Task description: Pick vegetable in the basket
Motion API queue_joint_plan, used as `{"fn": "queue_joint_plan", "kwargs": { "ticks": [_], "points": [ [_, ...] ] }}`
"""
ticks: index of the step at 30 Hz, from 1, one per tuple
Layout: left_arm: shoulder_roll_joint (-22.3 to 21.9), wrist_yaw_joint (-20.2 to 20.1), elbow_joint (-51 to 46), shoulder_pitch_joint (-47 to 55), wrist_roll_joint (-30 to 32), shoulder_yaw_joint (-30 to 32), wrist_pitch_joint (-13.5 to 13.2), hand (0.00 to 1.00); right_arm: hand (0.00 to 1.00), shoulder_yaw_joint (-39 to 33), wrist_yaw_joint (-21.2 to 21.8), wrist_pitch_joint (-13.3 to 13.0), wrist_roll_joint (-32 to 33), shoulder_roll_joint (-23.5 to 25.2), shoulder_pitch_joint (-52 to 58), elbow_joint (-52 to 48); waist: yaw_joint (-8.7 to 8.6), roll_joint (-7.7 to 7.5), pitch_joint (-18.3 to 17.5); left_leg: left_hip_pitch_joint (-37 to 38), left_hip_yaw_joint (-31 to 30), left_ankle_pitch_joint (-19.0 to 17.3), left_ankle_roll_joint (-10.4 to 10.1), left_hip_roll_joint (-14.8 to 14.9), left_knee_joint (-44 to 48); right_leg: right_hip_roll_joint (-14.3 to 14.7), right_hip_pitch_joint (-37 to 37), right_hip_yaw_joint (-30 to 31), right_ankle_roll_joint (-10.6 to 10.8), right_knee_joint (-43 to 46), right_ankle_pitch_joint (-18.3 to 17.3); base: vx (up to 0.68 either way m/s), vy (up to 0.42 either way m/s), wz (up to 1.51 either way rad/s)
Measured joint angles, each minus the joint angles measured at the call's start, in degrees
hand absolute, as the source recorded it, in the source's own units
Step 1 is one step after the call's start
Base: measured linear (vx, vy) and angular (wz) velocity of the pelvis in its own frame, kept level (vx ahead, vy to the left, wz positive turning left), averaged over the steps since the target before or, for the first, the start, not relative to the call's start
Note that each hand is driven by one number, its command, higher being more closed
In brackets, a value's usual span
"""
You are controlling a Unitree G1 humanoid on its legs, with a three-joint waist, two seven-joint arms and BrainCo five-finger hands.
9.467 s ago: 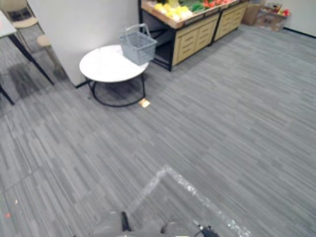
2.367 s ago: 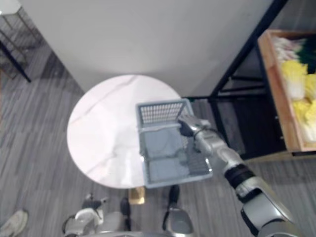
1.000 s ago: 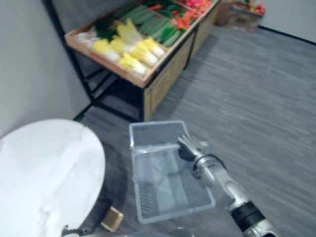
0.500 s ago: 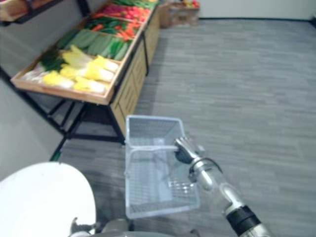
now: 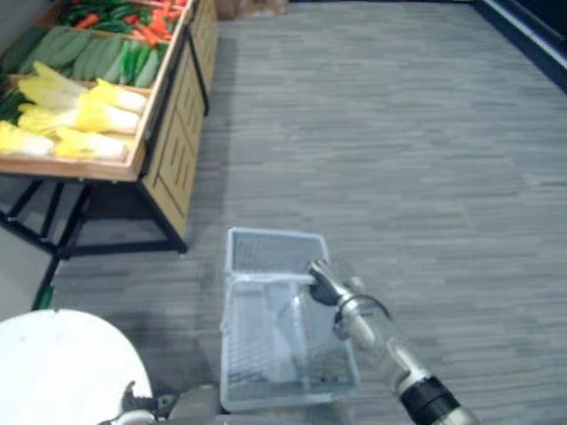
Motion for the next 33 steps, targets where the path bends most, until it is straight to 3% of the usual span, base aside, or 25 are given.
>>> {"fn": "queue_joint_plan", "kwargs": {
  "ticks": [2, 3, 4, 6, 7, 8, 9, 10, 11, 13, 15, 16, 17, 18, 19, 20, 21, 24, 25, 26, 27, 28, 30, 32, 33],
  "points": [
    [0.5, -0.37, 0.33, -0.07, 0.11, -0.92, 0.26, 0.0, 1.0, -0.47, -0.02, 0.38, -0.24, 1.35, 0.4, 0.0, -0.21, -0.12, 0.07, 2.53, -1.39, -0.54, 1.41, -0.64, -2.65, 0.52, -4.74, -1.78, -0.59, 10.54, -0.21, 0.02, 0.048, -0.3],
    [0.81, -0.52, 0.59, -0.12, 0.12, -1.24, 0.28, 0.0, 1.0, -0.74, -0.02, 0.36, -0.62, 1.77, 0.47, 0.0, -0.54, -0.3, 0.2, 3.5, -1.55, -0.31, 1.77, -0.75, -3.44, 0.39, -5.96, -2.72, -1.96, 14.2, -0.23, 0.05, 0.071, 0.0],
    [1.54, -0.85, 1.2, -0.12, 0.1, -1.78, 0.24, 0.0, 1.0, -1.15, -0.06, 0.36, -0.86, 2.64, 0.54, 0.0, -1.44, -1.12, 0.6, 6.2, -2.0, -0.08, 2.12, -1.31, -5.35, -0.55, -7.7, -4.94, -4.96, 21.38, 0.13, 0.08, 0.079, 0.21],
    [2.44, -1.65, 1.72, 0.07, 0.08, -1.94, 0.28, 0.0, 1.0, -2.9, -0.39, 0.4, -1.16, 4.5, 0.73, 0.0, -1.76, -2.55, 1.01, 10.35, -2.59, 0.04, 3.02, -2.15, -8.35, -2.88, -10.02, -6.98, -7.93, 30.12, 2.24, 0.13, 0.076, 0.17],
    [2.31, -2.16, 1.67, -0.09, 0.04, -1.95, 0.3, 0.0, 1.0, -4.02, -0.7, 0.28, -1.15, 5.18, 0.76, 0.06, -1.75, -2.55, 1.34, 11.99, -3.23, 0.02, 4.87, -2.42, -8.84, -3.38, -13.68, -7.22, -8.32, 35.9, 2.13, 0.14, 0.035, 0.02],
    [2.55, -2.48, 1.78, 0.01, -0.07, -1.92, 0.43, 0.0, 1.0, -4.36, -0.71, 0.21, -1.14, 5.67, 0.73, 0.07, -1.75, -2.63, 1.4, 12.23, -3.53, -0.41, 5.42, -2.13, -8.52, -3.09, -14.42, -7.89, -8.12, 36.69, -0.57, 0.17, 0.013, -0.05],
    [2.78, -3.14, 1.97, 0.12, -0.25, -1.94, 0.67, 0.0, 1.0, -4.41, -0.78, -0.21, -1.11, 6.1, 0.51, 0.02, -1.78, -2.26, 1.5, 12.53, -3.65, -1.19, 5.66, -1.06, -8.19, -1.2, -15.54, -9.17, -8.2, 33.83, -3.3, 0.22, 0.013, 0.08],
    [2.73, -4.14, 2.22, -0.1, -0.42, -1.95, 0.66, 0.0, 1.0, -4.43, -0.85, -0.49, -1.1, 6.35, 0.43, 0.01, -2.13, -1.92, 1.67, 12.7, -3.87, -1.6, 5.76, -0.1, -8.44, 0.98, -16.02, -10.15, -7.72, 26.8, -2.96, 0.23, -0.006, 0.13],
    [2.65, -4.59, 2.22, -0.31, -0.51, -1.96, 0.64, 0.0, 1.0, -4.49, -0.89, -0.64, -1.1, 6.36, 0.37, 0.01, -2.22, -1.83, 1.73, 12.74, -3.86, -1.55, 5.52, 0.15, -8.51, 1.82, -16.31, -10.15, -6.87, 22.56, -2.37, 0.29, -0.05, 0.26],
    [2.27, -5.83, 2.24, -1.54, -0.7, -1.93, 0.66, 0.0, 1.0, -6.38, -0.88, -0.66, -1.13, 6.38, 0.27, 0.0, -2.68, -1.03, 2.27, 13.86, -5.18, -1.87, 3.38, 0.41, -9.08, 3.39, -16.21, -9.03, -3.03, 5.86, 0.64, 0.38, -0.132, 0.38],
    [1.65, -6.57, 2.18, -2.23, -0.65, -1.91, 0.63, 0.0, 1.0, -8.42, -0.89, -0.32, -1.15, 6.38, -0.03, 0.0, -3.4, -0.38, 2.67, 16.41, -6.36, -2.94, 1.62, 0.71, -10.96, 3.41, -16.07, -8.1, -1.83, -1.69, 1.81, 0.46, -0.228, 0.53],
    [1.51, -6.83, 2.26, -1.93, -0.61, -1.85, 0.63, 0.0, 1.0, -9.36, -0.93, 0.03, -1.15, 6.43, -0.04, -0.02, -3.79, -0.27, 2.79, 18.42, -7.16, -4.16, -0.2, 0.8, -12.1, 2.96, -15.41, -8.56, -2.14, -1.29, 1.39, 0.46, -0.277, 0.59],
    [1.46, -6.96, 2.38, -2.05, -0.47, -1.49, 0.73, 0.0, 1.0, -9.67, -0.93, 0.18, -1.16, 6.05, -0.09, 0.01, -4.2, 0.55, 2.94, 19.89, -7.76, -5.15, -0.96, 1.62, -12.49, 3.12, -15.48, -8.69, -2.9, 0.44, 5.1, 0.46, -0.297, 0.64],
    [-0.26, -7.28, 2.44, -2.17, -0.2, -1.17, 0.7, 0.0, 1.0, -11.1, -0.94, 0.49, -1.24, 5.93, 0.0, 0.1, -4.74, 3.74, 2.38, 20.13, -8.38, -6.07, -1.76, 4.41, -11.65, 4.53, -17.08, -10.85, -3.08, 6.12, 6.06, 0.46, -0.337, 0.46],
    [-1.06, -7.41, 2.99, -2.27, -0.14, -1.21, 0.42, 0.0, 1.0, -11.25, -0.92, 1.07, -1.42, 5.74, -0.28, 0.11, -4.78, 4.59, 1.92, 19.49, -8.4, -5.43, -1.7, 5.48, -9.31, 5.02, -18.56, -11.87, -3.74, 9.96, 5.63, 0.56, -0.417, 0.3],
    [-1.72, -7.62, 3.8, -2.54, -0.01, -0.63, 0.2, 0.0, 1.0, -11.42, -0.9, 1.64, -2.28, 5.3, -0.52, 0.11, -4.4, 5.73, 1.67, 17.59, -8.7, -3.85, -1.62, 7.34, -4.86, 6.06, -18.79, -12.84, -5.7, 12.3, 2.87, 0.46, -0.366, 0.01],
    [-1.73, -7.7, 4.22, -2.57, -0.02, -0.34, 0.2, 0.0, 1.0, -11.46, -0.91, 1.84, -2.38, 5.38, -0.74, 0.1, -4.4, 5.79, 1.63, 16.34, -8.96, -2.45, -1.55, 7.85, -2.21, 6.54, -18.55, -13.02, -6.4, 12.99, 1.8, 0.49, -0.347, -0.03],
    [-1.67, -7.69, 4.64, -2.41, -0.05, 1.1, 0.55, 0.0, 1.0, -11.71, -0.91, 2.3, -2.41, 4.38, -0.34, 0.13, -4.89, 5.62, 1.55, 10.49, -11.56, 10.4, -1.91, 9.14, 12.68, 7.33, -13.16, -14.92, -7.75, 13.64, -2.39, 0.54, -0.301, 0.14],
    [-1.7, -7.7, 4.53, -2.32, -0.08, 1.5, 0.54, 0.0, 1.0, -11.57, -0.89, 2.32, -2.33, 3.92, 0.09, 0.13, -4.64, 5.55, 1.58, 8.05, -12.11, 18.36, -1.75, 9.78, 19.33, 7.84, -9.73, -15.11, -8.46, 12.21, -3.51, 0.49, -0.2, 0.1],
    [-1.74, -7.7, 4.07, -2.16, -0.2, 2.02, 0.21, 0.0, 1.0, -11.59, -0.87, 2.26, -2.23, 3.77, 0.47, 0.1, -4.45, 5.07, 1.85, 4.3, -11.64, 19.21, -1.71, 10.43, 28.05, 8.19, -6.3, -15.29, -9.21, 9.99, -4.58, 0.47, -0.175, 0.09],
    [-1.75, -7.7, 3.64, -2.16, -0.19, 2.06, -0.11, 0.0, 1.0, -11.62, -0.85, 2.27, -2.23, 3.69, 0.54, 0.11, -4.37, 5.24, 1.76, 1.92, -10.85, 17.23, -1.19, 10.7, 33.02, 8.49, -4.7, -15.32, -9.8, 8.82, -5.0, 0.44, -0.12, 0.1],
    [-1.62, -7.72, 3.17, -2.15, -0.18, 2.05, -0.3, 0.0, 1.0, -11.56, -0.76, 2.3, -2.25, 3.84, 0.86, 0.12, -4.0, 5.09, 1.87, -1.66, -8.45, 12.75, 0.42, 10.58, 39.89, 8.99, -0.97, -15.22, -10.35, 6.33, -5.93, 0.34, -0.082, 0.06],
    [-1.55, -7.72, 2.72, -2.13, -0.18, 2.05, -0.25, 0.0, 1.0, -11.59, -0.76, 2.3, -2.23, 3.87, 1.85, 0.12, -3.08, 4.95, 1.99, -5.43, -5.94, 7.22, 3.04, 8.95, 42.4, 9.28, 4.0, -14.98, -10.44, 3.24, -6.75, 0.38, -0.054, 0.09],
    [-1.58, -7.6, 1.67, -2.06, -0.18, 2.04, -0.16, 0.0, 1.0, -11.59, -0.75, 2.3, -2.22, 3.83, 2.16, 0.16, -1.63, 4.29, 2.4, -10.52, -3.22, 2.93, 4.35, 4.87, 38.55, 8.1, 7.89, -15.11, -9.63, 1.88, -8.12, 0.4, 0.03, -0.03],
    [-1.31, -7.56, 1.3, -1.96, -0.17, 2.04, -0.07, 0.0, 1.0, -11.53, -0.75, 2.24, -2.22, 4.07, 2.32, 0.17, -0.9, 3.47, 2.6, -13.48, -0.34, 1.9, 4.55, 1.32, 29.7, 6.31, 10.32, -15.38, -8.21, 1.11, -9.21, 0.34, 0.087, -0.02]
  ]
}}
